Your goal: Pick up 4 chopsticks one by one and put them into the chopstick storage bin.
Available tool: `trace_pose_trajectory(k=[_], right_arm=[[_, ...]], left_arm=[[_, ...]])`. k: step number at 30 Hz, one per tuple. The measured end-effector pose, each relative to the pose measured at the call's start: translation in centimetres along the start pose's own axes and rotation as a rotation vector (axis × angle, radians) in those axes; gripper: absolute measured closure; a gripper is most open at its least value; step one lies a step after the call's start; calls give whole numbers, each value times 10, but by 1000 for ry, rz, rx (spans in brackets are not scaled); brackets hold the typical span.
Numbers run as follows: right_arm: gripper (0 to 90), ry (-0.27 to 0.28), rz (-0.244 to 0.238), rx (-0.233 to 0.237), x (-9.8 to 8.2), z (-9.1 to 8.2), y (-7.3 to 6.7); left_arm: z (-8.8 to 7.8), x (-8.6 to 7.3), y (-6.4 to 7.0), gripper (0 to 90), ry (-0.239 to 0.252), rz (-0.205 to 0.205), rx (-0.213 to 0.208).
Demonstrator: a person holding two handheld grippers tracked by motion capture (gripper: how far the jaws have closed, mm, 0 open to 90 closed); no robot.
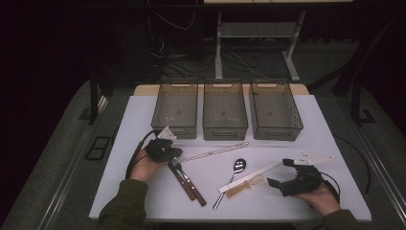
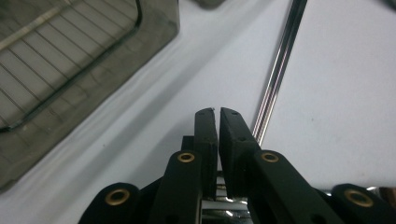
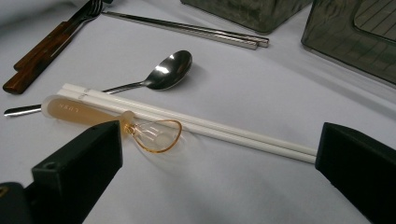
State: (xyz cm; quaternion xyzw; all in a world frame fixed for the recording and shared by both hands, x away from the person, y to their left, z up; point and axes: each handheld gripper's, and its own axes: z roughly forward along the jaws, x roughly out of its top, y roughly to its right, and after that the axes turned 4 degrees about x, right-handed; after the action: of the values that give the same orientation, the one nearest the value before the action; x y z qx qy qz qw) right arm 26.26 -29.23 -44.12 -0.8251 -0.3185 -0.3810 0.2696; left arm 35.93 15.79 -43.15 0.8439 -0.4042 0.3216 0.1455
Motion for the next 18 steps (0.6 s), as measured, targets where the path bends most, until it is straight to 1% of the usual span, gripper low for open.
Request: trace_pose_trajectory(k=[1, 2, 3, 4, 7, 8, 10, 15, 16, 18], right_arm=[[8, -1, 1, 0, 0, 0, 0], [8, -1, 2, 0, 0, 0, -1], [9, -1, 2, 0, 0, 0, -1], [8, -2, 3, 0, 0, 0, -1], [8, -2, 4, -2, 0, 0, -1], [8, -3, 4, -1, 0, 0, -1], [8, -2, 3, -2, 0, 0, -1], [8, -2, 3, 0, 0, 0, -1], [8, -2, 3, 0, 0, 0, -1], [8, -2, 4, 0, 0, 0, -1]], left_arm=[[0, 2, 1, 839, 13, 6, -10], [0, 3, 4, 838, 26, 3, -16], [2, 5, 6, 838, 27, 16, -20], [4, 7, 9, 842, 22, 24, -25], [13, 11, 16, 867, -12, 55, -19], [16, 11, 17, 874, -26, 64, -14], [19, 11, 17, 886, -47, 70, -8], [20, 10, 17, 891, -43, 56, -15], [20, 10, 18, 891, -43, 43, -17], [19, 10, 17, 891, -43, 44, -24]])
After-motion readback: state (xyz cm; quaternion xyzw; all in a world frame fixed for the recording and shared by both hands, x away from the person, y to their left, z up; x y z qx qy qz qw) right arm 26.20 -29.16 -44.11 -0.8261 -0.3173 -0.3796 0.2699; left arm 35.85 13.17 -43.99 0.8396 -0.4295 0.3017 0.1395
